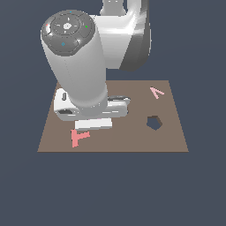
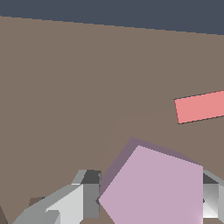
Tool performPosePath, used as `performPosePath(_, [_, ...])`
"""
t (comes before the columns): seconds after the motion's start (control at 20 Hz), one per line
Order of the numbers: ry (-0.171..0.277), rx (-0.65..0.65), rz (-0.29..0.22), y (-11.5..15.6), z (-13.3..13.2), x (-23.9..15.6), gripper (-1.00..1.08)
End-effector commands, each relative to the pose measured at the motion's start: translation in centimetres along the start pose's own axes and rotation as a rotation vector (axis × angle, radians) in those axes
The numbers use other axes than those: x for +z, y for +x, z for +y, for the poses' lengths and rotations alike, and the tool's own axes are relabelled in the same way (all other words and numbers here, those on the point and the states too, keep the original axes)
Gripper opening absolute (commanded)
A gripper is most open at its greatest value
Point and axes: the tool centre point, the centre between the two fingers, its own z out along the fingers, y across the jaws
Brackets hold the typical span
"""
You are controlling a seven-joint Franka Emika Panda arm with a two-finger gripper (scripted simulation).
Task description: Insert a designated object into the corresponding slot on a board.
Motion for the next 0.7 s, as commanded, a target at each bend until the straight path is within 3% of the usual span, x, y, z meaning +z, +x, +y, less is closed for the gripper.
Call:
performPosePath(0.0, [0.0,-0.11,0.0,1.4,-2.2,-0.1,-1.0])
performPosePath(0.3, [0.0,-0.355,0.001,3.3,-7.8,-0.2,-1.0])
performPosePath(0.65, [0.0,-0.625,0.001,3.7,-14.2,-0.4,-1.0])
